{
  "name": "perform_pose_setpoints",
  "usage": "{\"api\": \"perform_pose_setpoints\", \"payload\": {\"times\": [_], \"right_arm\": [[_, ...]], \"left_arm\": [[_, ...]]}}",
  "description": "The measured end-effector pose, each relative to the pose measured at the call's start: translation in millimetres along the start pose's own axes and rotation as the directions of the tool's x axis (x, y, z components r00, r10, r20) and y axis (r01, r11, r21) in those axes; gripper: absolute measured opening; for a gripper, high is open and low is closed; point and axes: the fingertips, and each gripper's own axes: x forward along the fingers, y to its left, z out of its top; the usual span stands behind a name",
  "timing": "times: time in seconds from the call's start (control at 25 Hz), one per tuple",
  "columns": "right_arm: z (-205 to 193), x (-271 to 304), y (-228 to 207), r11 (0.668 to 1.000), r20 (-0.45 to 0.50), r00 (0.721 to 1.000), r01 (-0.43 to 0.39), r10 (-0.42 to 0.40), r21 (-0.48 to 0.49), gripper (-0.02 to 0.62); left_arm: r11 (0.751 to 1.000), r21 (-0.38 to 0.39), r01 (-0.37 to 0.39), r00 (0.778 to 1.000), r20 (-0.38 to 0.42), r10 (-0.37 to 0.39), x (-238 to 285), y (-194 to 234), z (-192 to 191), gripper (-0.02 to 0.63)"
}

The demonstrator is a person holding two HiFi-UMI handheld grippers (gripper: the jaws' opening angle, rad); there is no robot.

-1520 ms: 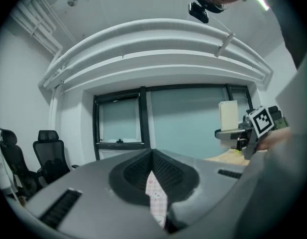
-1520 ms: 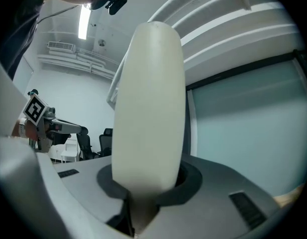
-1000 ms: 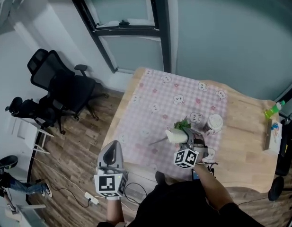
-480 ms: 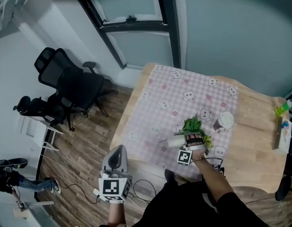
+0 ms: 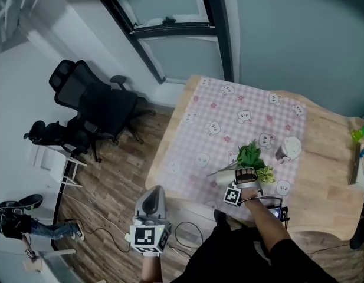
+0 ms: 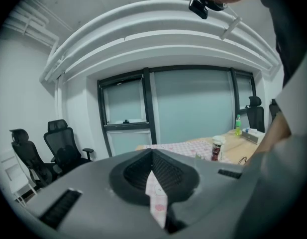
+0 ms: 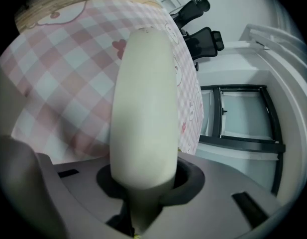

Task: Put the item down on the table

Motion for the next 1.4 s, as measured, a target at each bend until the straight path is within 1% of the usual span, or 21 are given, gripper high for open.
{"api": "perform_pose_setpoints", "payload": {"times": [0.12,0.2,0.24,0.32,0.44,0.52,0.64,0.76,0.84,1.04,1.12,1.16,1.28,1.36,1.4], "right_arm": [[-0.5,-1.2,1.3,1.000,0.002,1.000,-0.011,0.011,-0.007,0.114],[-0.7,-1.3,0.4,1.000,0.003,1.000,-0.016,0.016,0.010,0.126],[-0.4,-0.7,-1.4,1.000,0.005,1.000,-0.018,0.018,0.024,0.143],[-0.9,-0.1,-6.8,0.998,0.012,0.999,-0.035,0.035,0.053,0.216],[-4.8,-4.0,-11.6,0.990,0.030,0.994,-0.109,0.107,0.087,0.330],[-8.9,-11.4,-9.4,0.981,0.048,0.985,-0.168,0.163,0.101,0.373],[-15.7,-30.3,-5.5,0.967,0.088,0.969,-0.240,0.233,0.087,0.389],[-24.4,-54.7,-2.8,0.949,0.145,0.944,-0.309,0.297,0.065,0.411],[-31.5,-68.3,-2.3,0.940,0.164,0.932,-0.337,0.324,0.057,0.425],[-41.8,-72.7,-17.5,0.945,0.175,0.937,-0.319,0.303,0.072,0.426],[-44.3,-78.8,-27.5,0.946,0.201,0.939,-0.305,0.279,0.111,0.431],[-45.1,-85.3,-38.1,0.947,0.227,0.942,-0.286,0.249,0.149,0.431],[-50.6,-110.4,-82.4,0.936,0.318,0.941,-0.208,0.113,0.282,0.430],[-57.9,-125.1,-106.7,0.919,0.353,0.934,-0.179,0.047,0.350,0.430],[-62.6,-133.2,-119.0,0.902,0.374,0.927,-0.173,0.014,0.395,0.428]], "left_arm": [[1.000,0.001,0.009,1.000,-0.005,-0.009,0.9,-3.6,1.3,0.000],[1.000,-0.009,0.012,1.000,-0.005,-0.012,1.1,-5.8,3.4,0.000],[1.000,-0.005,0.015,1.000,0.000,-0.015,1.3,-6.0,3.8,0.000],[1.000,0.002,0.019,1.000,0.006,-0.019,2.3,-6.6,5.2,0.000],[1.000,0.013,0.024,1.000,0.016,-0.025,3.8,-8.2,7.2,0.000],[1.000,0.005,0.023,1.000,0.020,-0.023,4.5,-9.7,10.2,0.000],[1.000,0.007,0.024,0.999,0.040,-0.024,7.7,-8.8,14.9,0.000],[1.000,0.010,0.029,0.998,0.062,-0.030,12.6,-10.8,20.4,0.000],[0.999,0.006,0.036,0.997,0.070,-0.036,15.2,-13.7,22.7,0.000],[0.999,0.010,0.047,0.995,0.093,-0.048,23.4,-20.3,31.9,0.000],[0.999,0.015,0.052,0.993,0.102,-0.054,23.6,-24.7,36.0,0.000],[0.998,0.017,0.053,0.993,0.104,-0.054,23.3,-25.9,37.2,0.000],[0.999,0.006,0.050,0.992,0.113,-0.051,24.7,-26.1,38.5,-0.001],[0.999,0.003,0.053,0.991,0.120,-0.053,27.2,-28.3,40.6,0.000],[0.998,0.003,0.056,0.991,0.125,-0.056,28.5,-30.8,42.9,0.000]]}}
